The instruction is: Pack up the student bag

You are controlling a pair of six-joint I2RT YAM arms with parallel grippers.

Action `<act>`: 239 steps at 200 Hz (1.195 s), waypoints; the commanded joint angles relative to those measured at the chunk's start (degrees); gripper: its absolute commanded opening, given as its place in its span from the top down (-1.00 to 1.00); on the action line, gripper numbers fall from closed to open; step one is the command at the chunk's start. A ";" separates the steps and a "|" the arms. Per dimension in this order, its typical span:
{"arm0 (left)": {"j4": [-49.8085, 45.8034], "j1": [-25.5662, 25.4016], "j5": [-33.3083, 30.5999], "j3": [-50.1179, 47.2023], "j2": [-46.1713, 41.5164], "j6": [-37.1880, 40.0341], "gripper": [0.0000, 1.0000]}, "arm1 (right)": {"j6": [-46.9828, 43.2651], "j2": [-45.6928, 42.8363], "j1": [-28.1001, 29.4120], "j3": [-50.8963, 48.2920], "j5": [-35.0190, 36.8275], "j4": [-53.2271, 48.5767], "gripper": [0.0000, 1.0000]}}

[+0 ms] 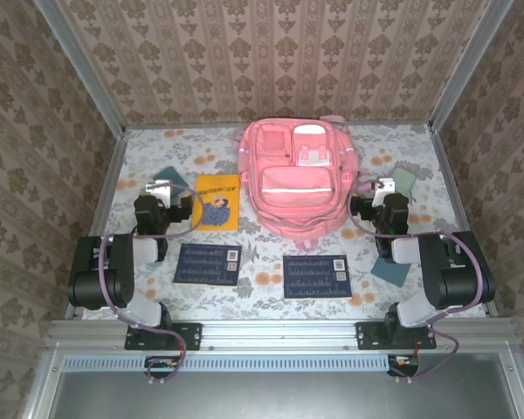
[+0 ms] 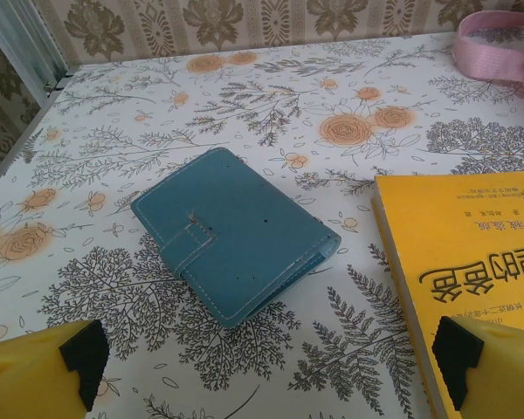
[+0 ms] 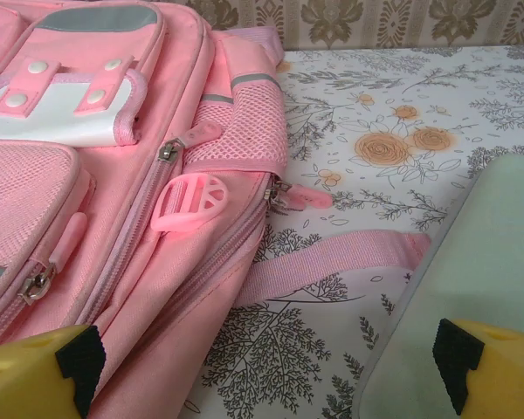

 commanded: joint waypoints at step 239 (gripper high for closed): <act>-66.68 2.09 -7.39 33.72 -18.95 -24.17 -1.00 | 27.02 -25.40 -0.44 16.50 22.84 -49.37 -0.99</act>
